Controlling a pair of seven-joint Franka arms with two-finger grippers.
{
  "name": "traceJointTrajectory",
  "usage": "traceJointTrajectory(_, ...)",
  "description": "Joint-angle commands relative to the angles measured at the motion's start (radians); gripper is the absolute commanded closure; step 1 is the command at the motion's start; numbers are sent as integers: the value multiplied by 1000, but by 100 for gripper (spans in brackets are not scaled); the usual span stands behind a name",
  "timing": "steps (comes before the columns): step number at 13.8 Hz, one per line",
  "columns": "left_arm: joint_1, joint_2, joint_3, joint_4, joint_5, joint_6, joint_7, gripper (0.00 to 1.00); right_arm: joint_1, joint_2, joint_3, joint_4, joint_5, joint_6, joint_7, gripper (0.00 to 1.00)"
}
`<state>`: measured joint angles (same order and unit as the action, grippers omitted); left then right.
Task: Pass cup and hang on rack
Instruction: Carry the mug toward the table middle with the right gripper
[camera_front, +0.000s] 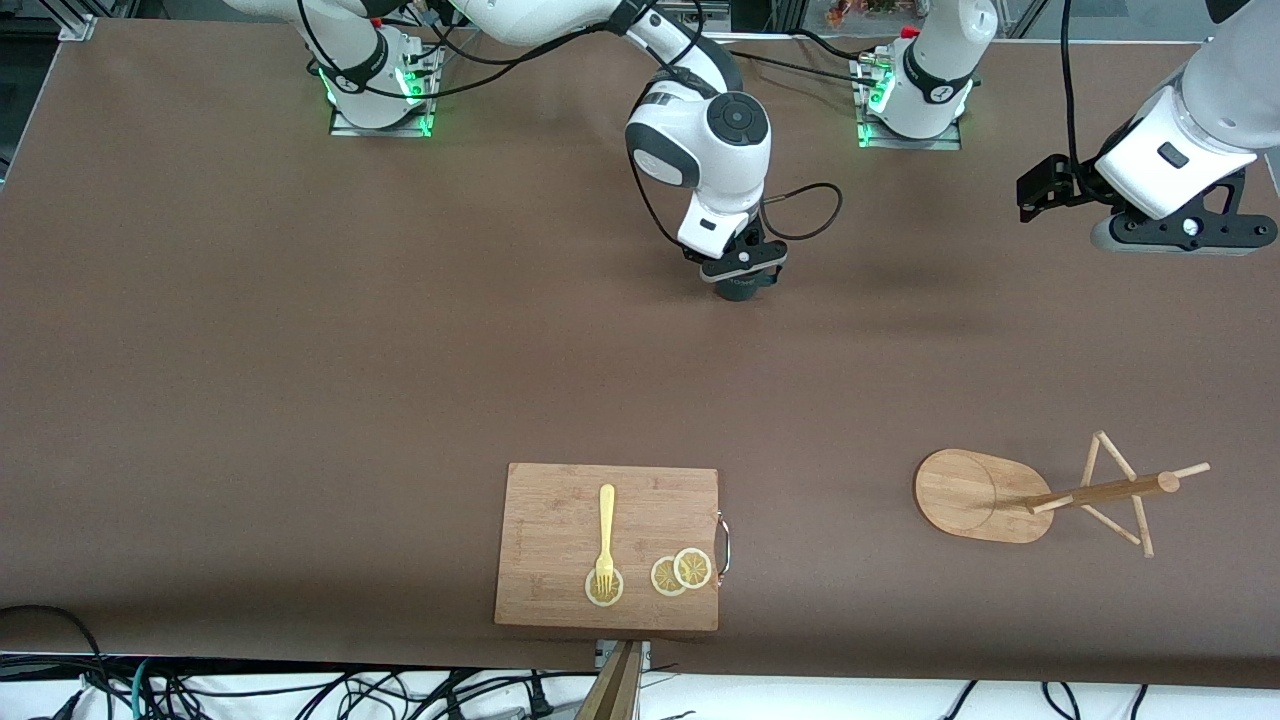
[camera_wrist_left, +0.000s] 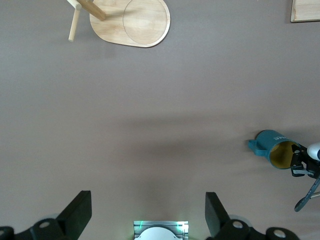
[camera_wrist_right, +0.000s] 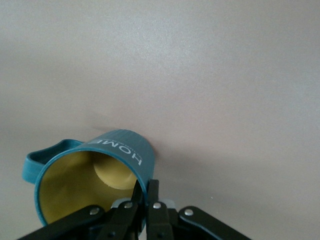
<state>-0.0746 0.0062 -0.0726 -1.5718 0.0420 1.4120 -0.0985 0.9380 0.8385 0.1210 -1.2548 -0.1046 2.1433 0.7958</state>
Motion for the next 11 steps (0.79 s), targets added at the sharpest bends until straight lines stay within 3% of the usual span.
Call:
traceJointTrajectory(1, 6, 11, -4, 29, 12, -22, 13, 0, 24, 19, -11, 37, -20, -5, 54, 98)
traceJointTrajectory(5, 4, 11, -6, 29, 10, -39, 13, 0, 21, 8, -14, 38, -18, -6, 74, 83)
traceJointTrajectory(11, -5, 12, -10, 27, 1, -73, 17, 0, 15, -51, -21, 52, -6, -68, 66, 71)
